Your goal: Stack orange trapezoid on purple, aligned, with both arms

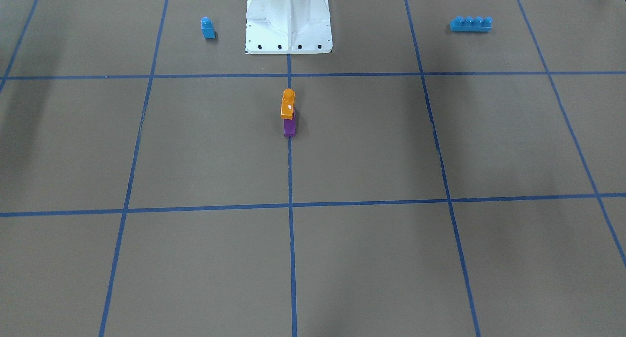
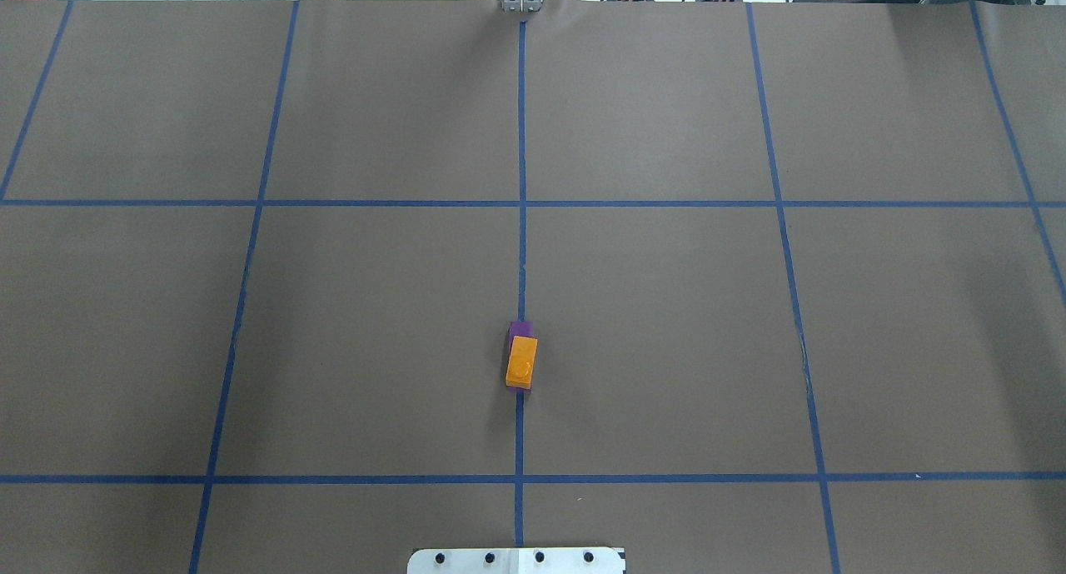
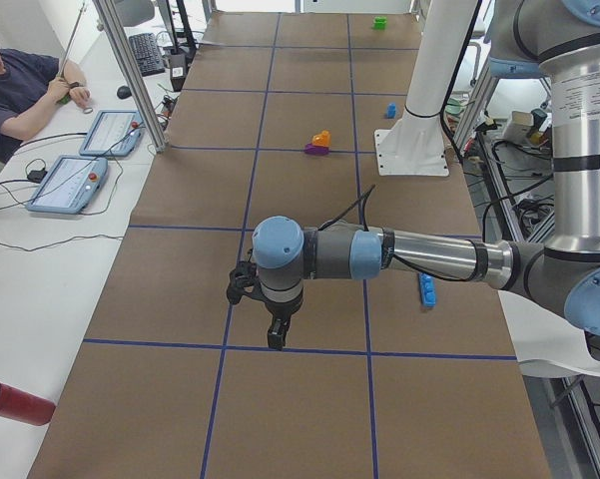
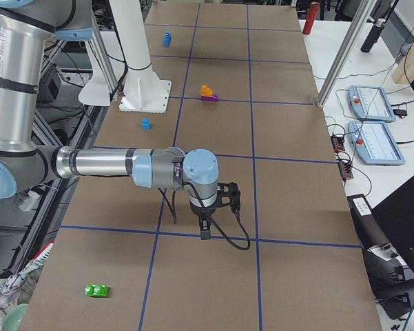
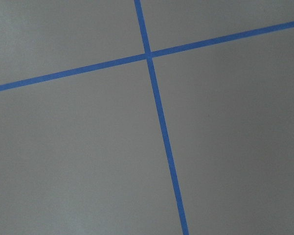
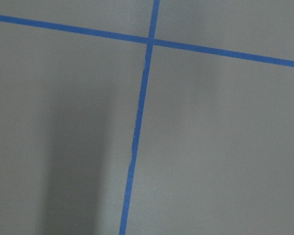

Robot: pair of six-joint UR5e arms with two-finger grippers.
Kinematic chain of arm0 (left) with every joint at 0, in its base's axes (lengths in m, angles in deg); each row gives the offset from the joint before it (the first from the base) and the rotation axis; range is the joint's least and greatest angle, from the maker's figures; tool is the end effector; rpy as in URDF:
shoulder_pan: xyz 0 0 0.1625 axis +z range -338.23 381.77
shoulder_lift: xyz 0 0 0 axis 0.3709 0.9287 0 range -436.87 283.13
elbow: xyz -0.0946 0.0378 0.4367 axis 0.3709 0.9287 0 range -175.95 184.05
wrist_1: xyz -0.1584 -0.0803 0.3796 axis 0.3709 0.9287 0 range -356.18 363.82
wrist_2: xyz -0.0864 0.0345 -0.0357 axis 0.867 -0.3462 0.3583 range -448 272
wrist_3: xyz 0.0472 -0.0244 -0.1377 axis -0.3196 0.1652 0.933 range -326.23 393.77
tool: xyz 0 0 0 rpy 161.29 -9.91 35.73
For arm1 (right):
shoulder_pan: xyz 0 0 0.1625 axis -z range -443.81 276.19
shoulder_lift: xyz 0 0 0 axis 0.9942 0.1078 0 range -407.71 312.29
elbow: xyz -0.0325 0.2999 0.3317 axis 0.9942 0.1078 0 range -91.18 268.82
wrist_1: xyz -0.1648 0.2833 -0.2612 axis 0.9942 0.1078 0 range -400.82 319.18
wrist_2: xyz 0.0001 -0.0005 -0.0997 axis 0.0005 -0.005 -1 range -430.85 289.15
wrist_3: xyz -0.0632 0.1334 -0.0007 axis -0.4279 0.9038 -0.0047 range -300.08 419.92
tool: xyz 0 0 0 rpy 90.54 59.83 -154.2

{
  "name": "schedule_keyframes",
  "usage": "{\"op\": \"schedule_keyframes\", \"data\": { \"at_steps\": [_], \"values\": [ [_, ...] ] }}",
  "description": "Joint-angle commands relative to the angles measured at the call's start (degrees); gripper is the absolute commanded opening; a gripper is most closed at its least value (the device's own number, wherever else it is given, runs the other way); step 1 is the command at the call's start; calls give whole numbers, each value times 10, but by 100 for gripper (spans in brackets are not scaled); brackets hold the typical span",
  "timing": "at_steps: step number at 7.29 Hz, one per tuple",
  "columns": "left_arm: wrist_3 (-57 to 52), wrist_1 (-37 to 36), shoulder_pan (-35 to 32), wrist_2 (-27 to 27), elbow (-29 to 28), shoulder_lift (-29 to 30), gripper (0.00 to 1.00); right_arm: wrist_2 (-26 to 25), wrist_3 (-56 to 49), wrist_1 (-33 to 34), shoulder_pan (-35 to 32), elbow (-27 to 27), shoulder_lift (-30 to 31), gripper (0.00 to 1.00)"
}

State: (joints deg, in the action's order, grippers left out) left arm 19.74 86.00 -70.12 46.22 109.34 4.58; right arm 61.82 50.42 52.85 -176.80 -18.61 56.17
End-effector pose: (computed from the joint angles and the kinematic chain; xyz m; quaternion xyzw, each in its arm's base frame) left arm -0.0444 -0.4243 0.6669 0.0435 0.3740 0.0944 0.9216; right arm 0.0534 -0.3862 0.6820 0.0386 -0.3618 -0.0526 0.9300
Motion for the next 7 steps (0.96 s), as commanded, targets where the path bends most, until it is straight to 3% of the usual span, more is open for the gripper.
{"op": "schedule_keyframes", "data": {
  "at_steps": [1, 7],
  "values": [
    [0, 0, 0, 0, 0, -2, 100, 14, 12, -1, 0, -1, -2, 100],
    [0, -1, 0, 0, 2, -1, 100, 14, 12, -1, 3, -17, -7, 100]
  ]
}}
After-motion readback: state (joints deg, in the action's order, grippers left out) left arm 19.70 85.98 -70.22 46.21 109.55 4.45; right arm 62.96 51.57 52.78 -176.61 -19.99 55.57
